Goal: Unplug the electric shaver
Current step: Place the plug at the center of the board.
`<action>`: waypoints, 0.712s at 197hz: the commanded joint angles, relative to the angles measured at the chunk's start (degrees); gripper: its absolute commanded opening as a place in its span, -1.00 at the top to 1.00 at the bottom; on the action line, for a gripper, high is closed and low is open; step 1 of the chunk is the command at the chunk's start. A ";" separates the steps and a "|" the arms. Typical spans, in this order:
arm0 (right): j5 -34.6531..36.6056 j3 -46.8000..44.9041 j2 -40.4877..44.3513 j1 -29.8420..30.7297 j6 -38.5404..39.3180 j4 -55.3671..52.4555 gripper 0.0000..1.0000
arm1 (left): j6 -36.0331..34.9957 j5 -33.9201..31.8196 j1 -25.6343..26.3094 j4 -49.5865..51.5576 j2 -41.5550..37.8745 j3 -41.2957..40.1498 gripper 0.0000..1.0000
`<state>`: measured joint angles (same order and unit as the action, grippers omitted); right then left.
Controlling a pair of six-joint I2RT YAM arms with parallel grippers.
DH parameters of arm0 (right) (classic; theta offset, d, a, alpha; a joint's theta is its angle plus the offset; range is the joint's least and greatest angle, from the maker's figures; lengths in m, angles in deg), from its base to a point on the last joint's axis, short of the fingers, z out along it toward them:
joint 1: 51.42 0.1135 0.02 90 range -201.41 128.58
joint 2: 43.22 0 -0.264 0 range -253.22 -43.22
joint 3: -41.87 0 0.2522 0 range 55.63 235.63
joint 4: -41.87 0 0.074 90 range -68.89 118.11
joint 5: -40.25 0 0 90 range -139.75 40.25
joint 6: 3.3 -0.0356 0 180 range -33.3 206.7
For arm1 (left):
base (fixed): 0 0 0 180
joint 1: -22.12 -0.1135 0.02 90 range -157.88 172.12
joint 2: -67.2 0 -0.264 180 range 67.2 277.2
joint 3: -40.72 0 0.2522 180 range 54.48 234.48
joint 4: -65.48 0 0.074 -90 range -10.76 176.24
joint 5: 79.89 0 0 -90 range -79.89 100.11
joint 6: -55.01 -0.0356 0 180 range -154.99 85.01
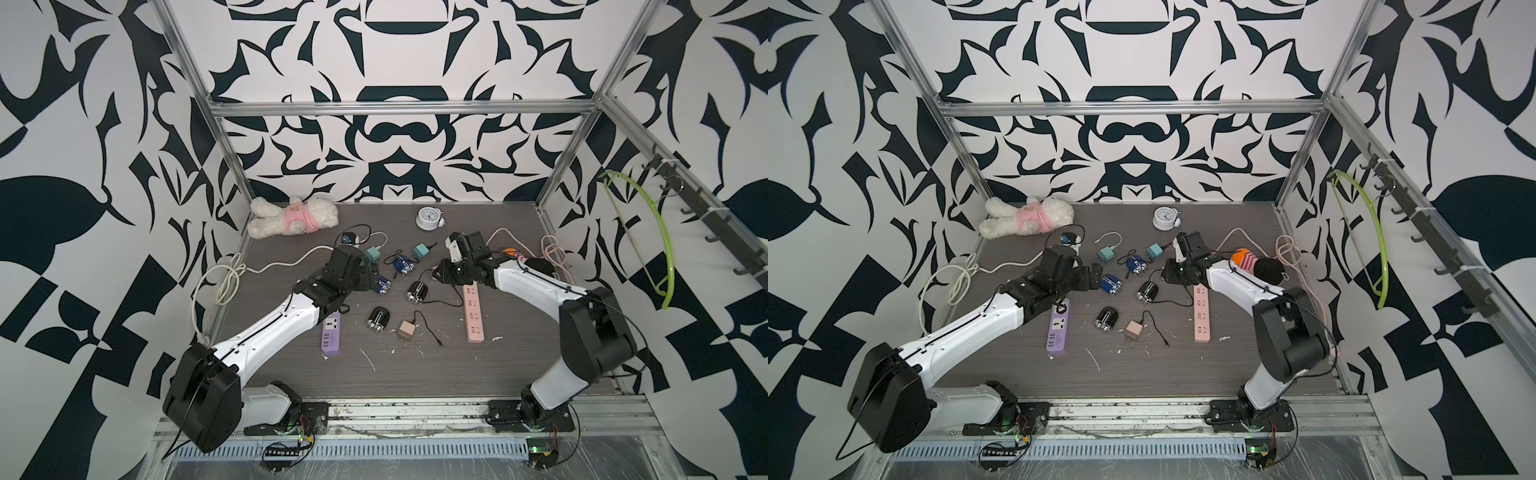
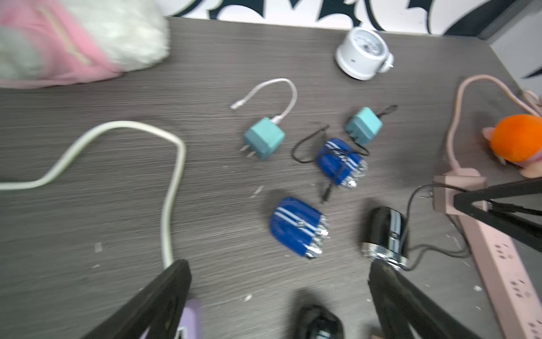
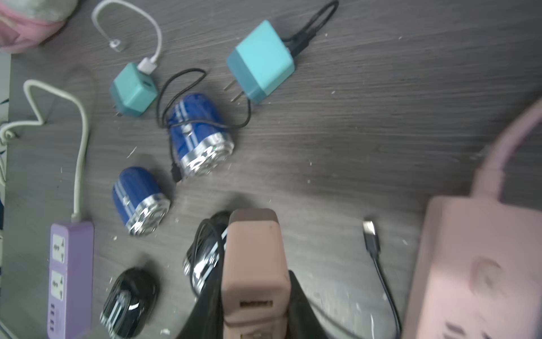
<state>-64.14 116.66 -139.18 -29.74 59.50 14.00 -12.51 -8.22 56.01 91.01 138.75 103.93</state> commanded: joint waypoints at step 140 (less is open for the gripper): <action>-8.52 6.51 -11.29 -2.78 -2.23 1.70 0.20 | 3.23 -13.80 -10.86 1.43 -20.66 -14.51 -0.98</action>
<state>-73.13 121.67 -150.57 -32.28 56.63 17.26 -9.45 -22.69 45.87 91.86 117.53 89.38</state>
